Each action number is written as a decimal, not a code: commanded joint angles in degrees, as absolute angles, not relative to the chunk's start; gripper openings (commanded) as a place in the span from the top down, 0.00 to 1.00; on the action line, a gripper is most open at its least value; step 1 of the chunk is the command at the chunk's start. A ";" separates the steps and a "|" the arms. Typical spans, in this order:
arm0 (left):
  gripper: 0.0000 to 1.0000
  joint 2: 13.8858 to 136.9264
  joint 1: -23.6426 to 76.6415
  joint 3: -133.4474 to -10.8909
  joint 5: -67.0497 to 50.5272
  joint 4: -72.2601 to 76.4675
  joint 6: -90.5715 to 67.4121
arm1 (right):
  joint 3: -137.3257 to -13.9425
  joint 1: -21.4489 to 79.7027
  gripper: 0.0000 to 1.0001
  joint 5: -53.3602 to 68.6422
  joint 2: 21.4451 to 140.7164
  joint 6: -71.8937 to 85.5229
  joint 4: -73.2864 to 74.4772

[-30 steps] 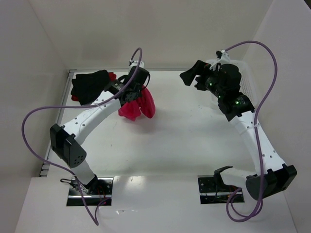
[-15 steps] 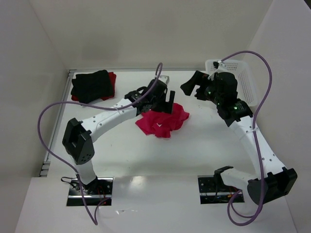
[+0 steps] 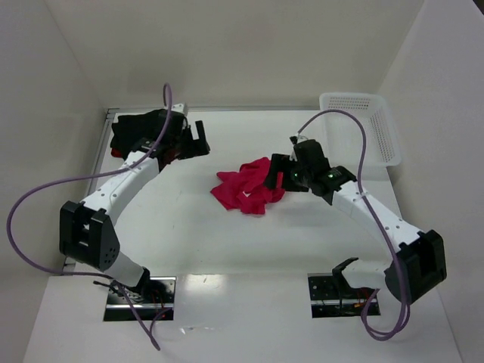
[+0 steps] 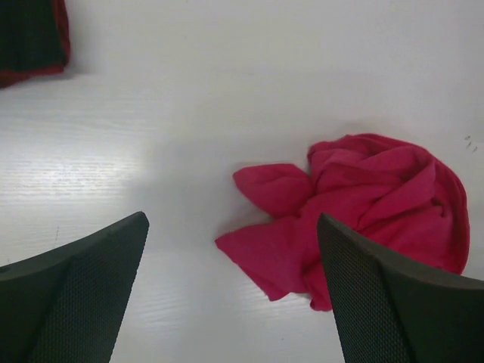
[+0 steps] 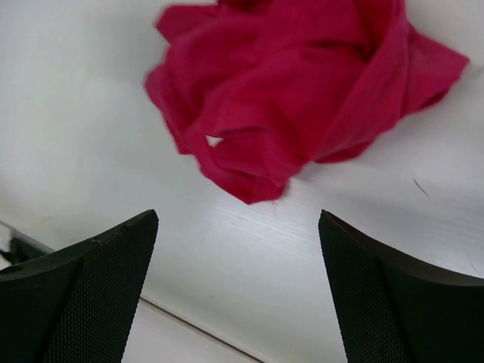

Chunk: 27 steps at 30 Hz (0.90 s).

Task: Fold and stack the t-shirts
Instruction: Flatten out the tshirt

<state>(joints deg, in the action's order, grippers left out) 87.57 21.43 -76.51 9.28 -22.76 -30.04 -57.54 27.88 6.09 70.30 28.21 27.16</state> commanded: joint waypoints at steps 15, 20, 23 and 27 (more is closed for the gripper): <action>0.00 92.72 12.66 -77.52 -11.24 -16.17 -24.87 | -62.49 36.65 0.20 -14.75 93.60 24.26 29.18; 0.00 93.25 12.66 -76.99 -12.57 -16.17 -24.87 | -62.49 36.65 0.46 -16.35 94.74 25.66 25.58; 0.00 93.87 12.66 -76.99 -14.67 -16.17 -24.26 | -63.63 36.65 0.57 -15.73 96.76 25.66 24.53; 0.00 94.39 12.66 -76.99 -17.31 -15.56 -23.64 | -63.63 36.65 0.65 -17.67 97.91 25.66 22.16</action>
<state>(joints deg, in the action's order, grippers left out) 93.69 12.93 -75.35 -13.08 -17.91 -25.41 -61.34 36.73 -14.37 96.73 25.26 27.40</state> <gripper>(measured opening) 0.998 0.355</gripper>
